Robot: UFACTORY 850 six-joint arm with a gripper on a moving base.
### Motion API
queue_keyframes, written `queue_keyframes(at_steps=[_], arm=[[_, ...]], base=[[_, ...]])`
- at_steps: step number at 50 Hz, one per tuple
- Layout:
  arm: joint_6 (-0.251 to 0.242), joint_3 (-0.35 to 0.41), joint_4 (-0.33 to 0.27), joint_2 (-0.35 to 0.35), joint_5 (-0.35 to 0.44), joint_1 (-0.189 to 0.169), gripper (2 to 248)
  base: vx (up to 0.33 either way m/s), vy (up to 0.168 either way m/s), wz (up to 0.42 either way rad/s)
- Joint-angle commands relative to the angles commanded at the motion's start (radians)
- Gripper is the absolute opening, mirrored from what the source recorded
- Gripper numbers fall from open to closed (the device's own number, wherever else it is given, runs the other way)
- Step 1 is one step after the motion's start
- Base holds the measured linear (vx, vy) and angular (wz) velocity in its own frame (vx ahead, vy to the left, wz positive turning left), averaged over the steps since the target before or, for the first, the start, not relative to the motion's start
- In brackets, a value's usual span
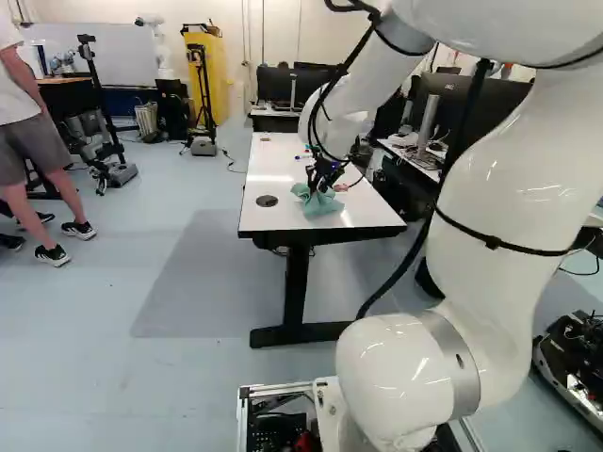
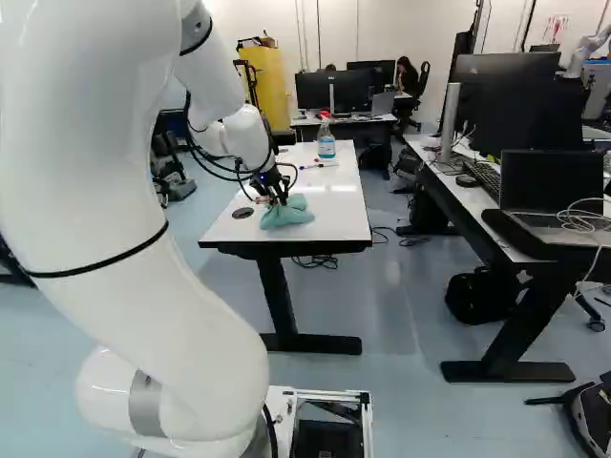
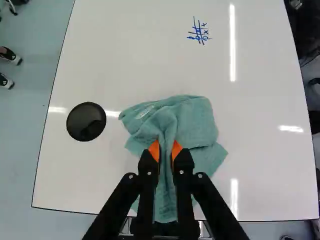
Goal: Clean the table with the green towel
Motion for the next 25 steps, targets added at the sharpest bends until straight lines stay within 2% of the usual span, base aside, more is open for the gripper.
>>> queue_keyframes(at_steps=[25], arm=[[0.000,-0.078,0.000,-0.011,0.000,-0.055,48]], base=[[0.000,0.000,0.000]])
